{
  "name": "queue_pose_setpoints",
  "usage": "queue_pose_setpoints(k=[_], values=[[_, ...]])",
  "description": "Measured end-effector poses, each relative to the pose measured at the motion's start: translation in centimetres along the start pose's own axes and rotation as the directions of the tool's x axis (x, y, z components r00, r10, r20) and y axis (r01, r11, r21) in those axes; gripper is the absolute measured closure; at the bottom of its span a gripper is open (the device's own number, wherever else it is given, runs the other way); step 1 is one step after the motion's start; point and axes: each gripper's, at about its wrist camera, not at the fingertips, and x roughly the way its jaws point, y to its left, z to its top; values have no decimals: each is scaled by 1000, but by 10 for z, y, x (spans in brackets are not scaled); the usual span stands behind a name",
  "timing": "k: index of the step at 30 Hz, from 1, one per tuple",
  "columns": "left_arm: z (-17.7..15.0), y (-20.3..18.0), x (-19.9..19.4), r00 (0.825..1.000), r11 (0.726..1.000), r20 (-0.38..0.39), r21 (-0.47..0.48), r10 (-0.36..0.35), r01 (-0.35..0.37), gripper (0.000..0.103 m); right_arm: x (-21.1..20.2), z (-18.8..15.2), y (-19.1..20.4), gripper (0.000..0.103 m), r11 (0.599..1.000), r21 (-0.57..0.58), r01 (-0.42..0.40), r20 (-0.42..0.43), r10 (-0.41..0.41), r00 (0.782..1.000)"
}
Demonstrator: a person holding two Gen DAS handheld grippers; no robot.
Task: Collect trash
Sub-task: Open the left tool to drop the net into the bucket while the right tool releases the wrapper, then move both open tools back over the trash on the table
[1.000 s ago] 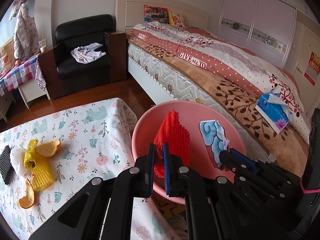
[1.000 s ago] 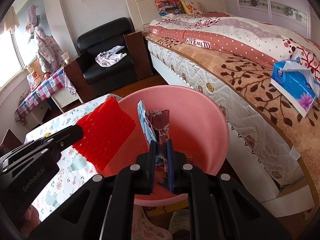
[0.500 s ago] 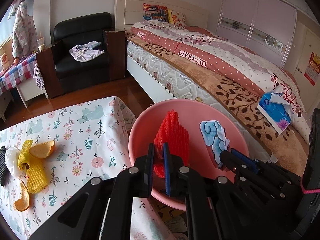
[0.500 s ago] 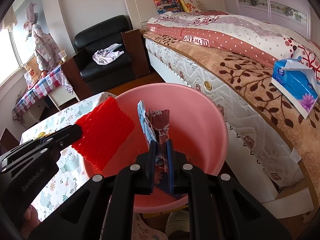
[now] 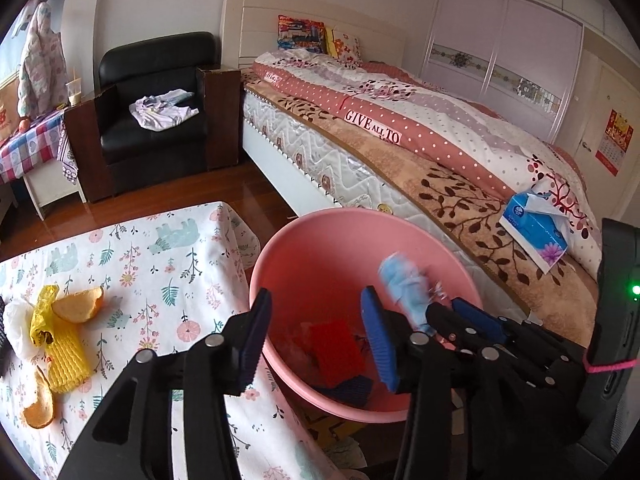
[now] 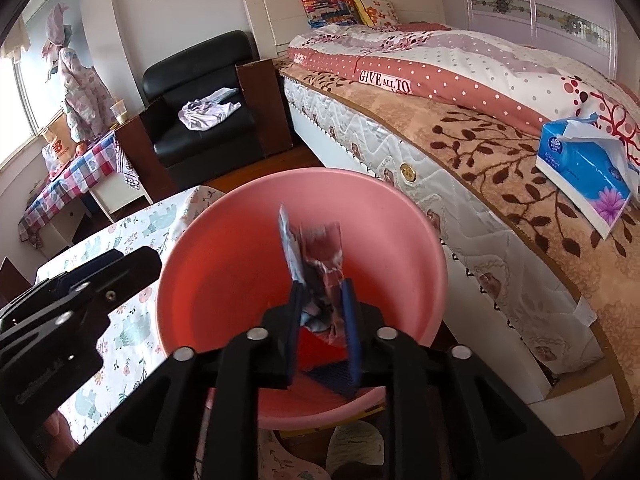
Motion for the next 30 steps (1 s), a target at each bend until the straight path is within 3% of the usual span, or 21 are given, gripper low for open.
queue_pose_setpoints(k=[3,30], values=[[0,1,-3,1000,1000,8,2,-1,1,54,-2,1,1,68,1000,6,-9,4,9,1000],[-10,38,-69,998,1000,63,1,30,-31,53,-53,-19,49,66,998,-22,-66,76,68,995]])
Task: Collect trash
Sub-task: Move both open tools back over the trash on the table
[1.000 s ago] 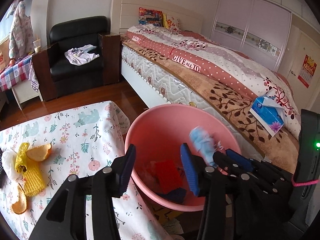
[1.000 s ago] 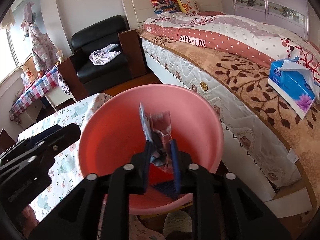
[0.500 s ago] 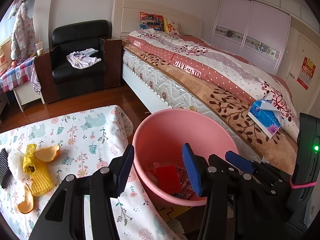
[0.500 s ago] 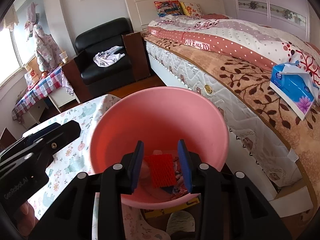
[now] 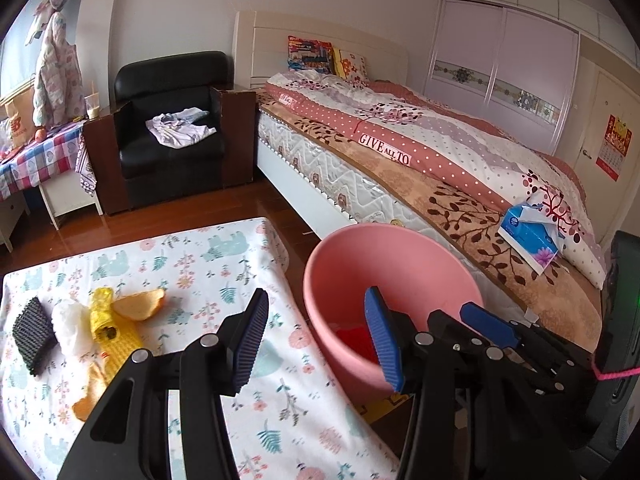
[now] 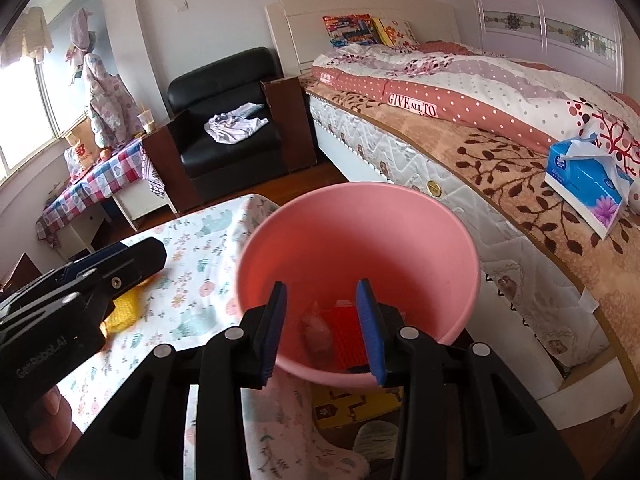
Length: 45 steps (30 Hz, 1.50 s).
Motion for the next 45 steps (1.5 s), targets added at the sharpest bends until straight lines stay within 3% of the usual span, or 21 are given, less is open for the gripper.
queue_pose_setpoints(k=[14,26,36,45], values=[[-25,60,-30,996,996,-17,-39,82,-83,53,-11,-18,46,66,997,-34,-66,18,67,998],[-56,141,-53,974,970,-50,-99,219,-223,53,11,-33,100,66,981,-107,-164,-56,159,986],[-72,234,-68,931,903,-106,-227,349,-365,53,32,-35,138,66,958,-162,-237,-110,221,969],[-81,302,-55,879,806,-183,-350,440,-477,46,51,-33,171,66,930,-191,-314,-155,287,945]])
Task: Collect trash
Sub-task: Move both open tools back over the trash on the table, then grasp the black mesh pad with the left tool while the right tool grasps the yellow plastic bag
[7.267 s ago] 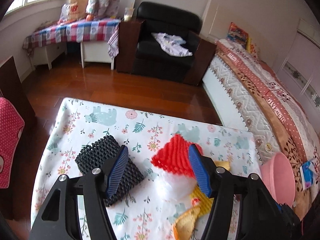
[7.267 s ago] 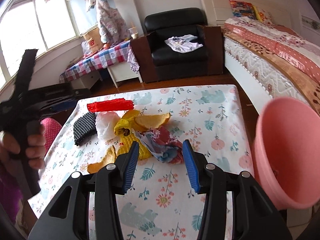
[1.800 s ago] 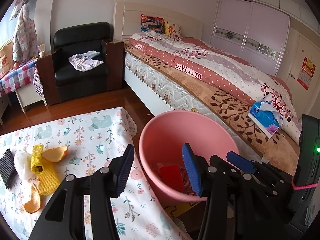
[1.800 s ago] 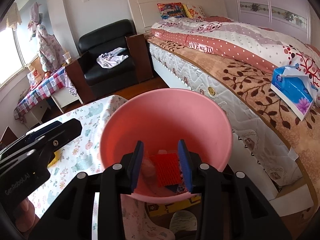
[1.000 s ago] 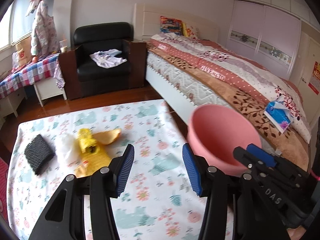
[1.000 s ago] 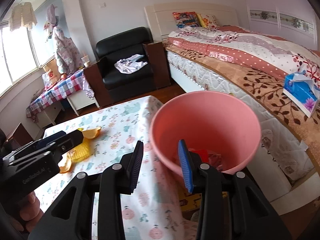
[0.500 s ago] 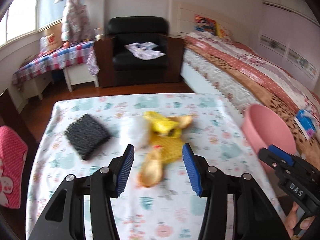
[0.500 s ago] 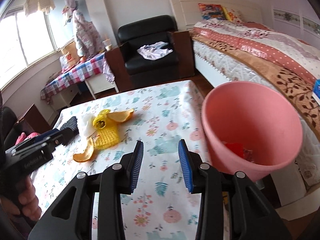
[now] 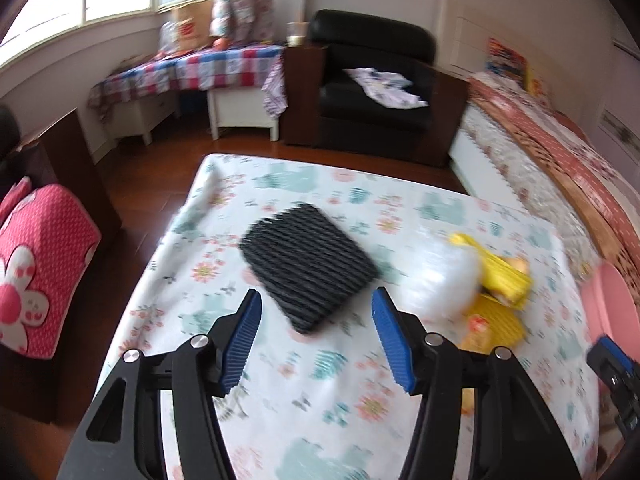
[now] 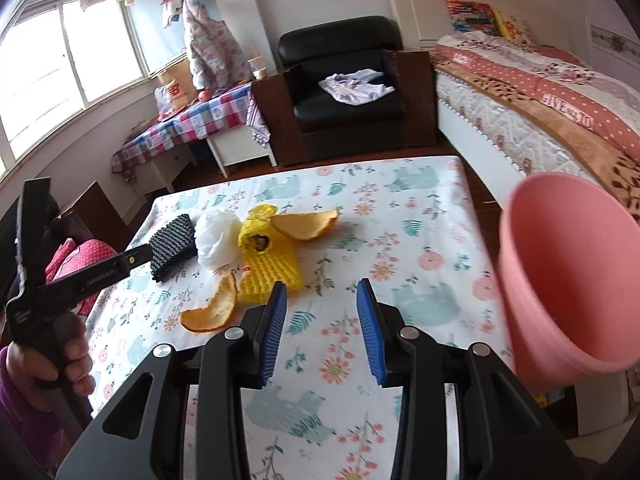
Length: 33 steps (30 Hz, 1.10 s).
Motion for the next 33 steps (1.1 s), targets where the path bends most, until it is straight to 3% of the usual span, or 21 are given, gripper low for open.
queue_pose_setpoints(k=[6,10,18,21,23,26,28,33], values=[[11,27,26,996,990,-37,-110,80,-84,46,7,10,9,66,1000,-10,-20,12,20,1000],[11,35,47,991,984,-104,-151,79,-94,46,12,16,12,66,999,-8,-33,14,33,999],[9,25,61,991,987,-93,-125,95,-106,45,19,14,13,66,1000,-21,-15,-12,15,1000],[8,19,60,994,991,-77,-101,83,-91,56,20,13,12,66,1000,-16,-5,-18,5,1000],[8,15,60,995,994,-66,-77,68,-73,72,20,11,13,66,1000,-15,4,-22,-4,1000],[8,7,59,997,998,-50,-29,58,-60,88,22,11,14,66,1000,-15,12,-26,-12,1000],[8,4,57,998,998,-42,-14,56,-56,93,22,12,14,66,1000,-14,13,-25,-14,1000],[7,13,49,999,999,-46,-46,12,-14,95,23,15,13,66,1000,-9,11,-22,-12,1000]])
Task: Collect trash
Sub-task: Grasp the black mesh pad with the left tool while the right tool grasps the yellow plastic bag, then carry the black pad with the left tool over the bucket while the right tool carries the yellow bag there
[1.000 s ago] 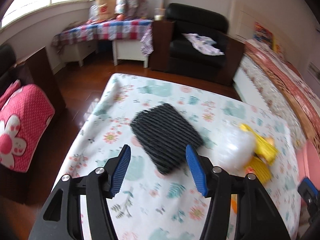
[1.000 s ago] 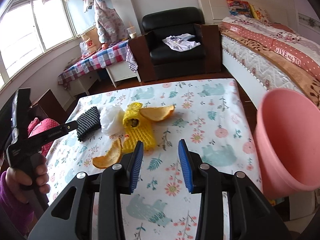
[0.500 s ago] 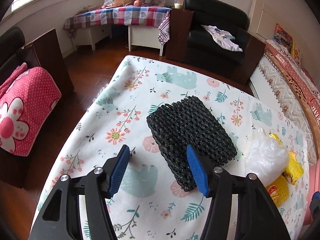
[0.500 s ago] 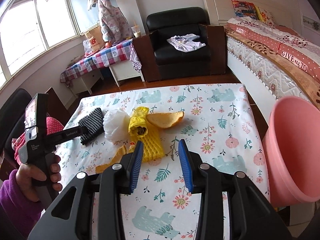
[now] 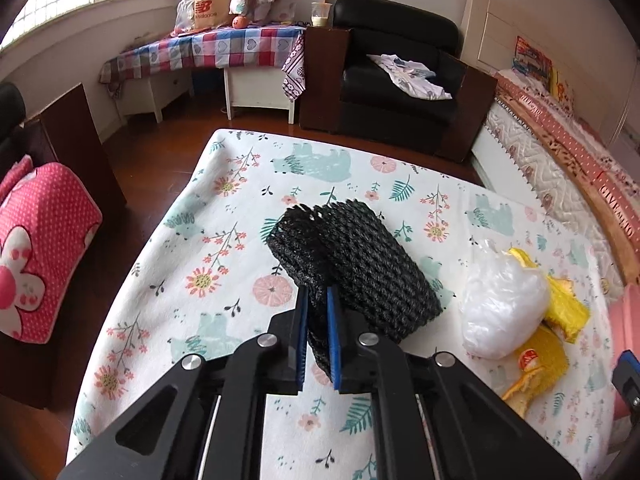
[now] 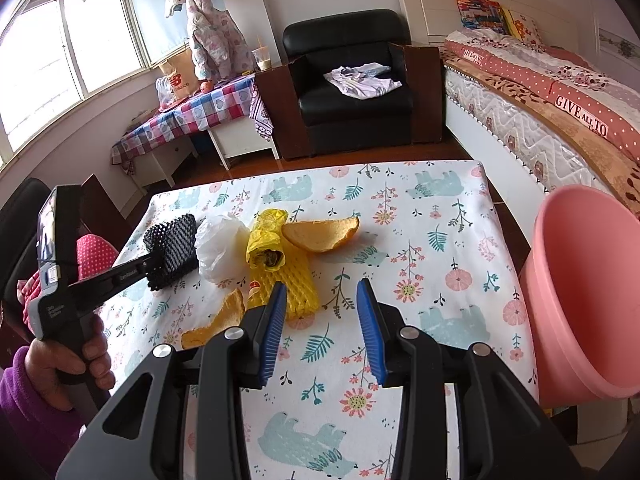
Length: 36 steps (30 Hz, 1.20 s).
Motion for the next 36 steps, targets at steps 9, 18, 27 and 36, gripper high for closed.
queue_pose_setpoints(k=[9,18,27,36], values=[[-6,10,-30,997,998,40,3,-63,63,95,3,12,3,66,1000,13,-26,13,25,1000],[-13,16,-42,993,994,40,-2,-107,107,95,25,28,27,66,997,-23,-80,-22,79,997],[-19,15,-51,990,991,34,11,-135,134,95,65,28,40,66,997,-54,-49,-97,44,994],[-23,6,-58,988,988,31,28,-153,153,95,56,19,33,85,998,-47,-46,-91,42,995]])
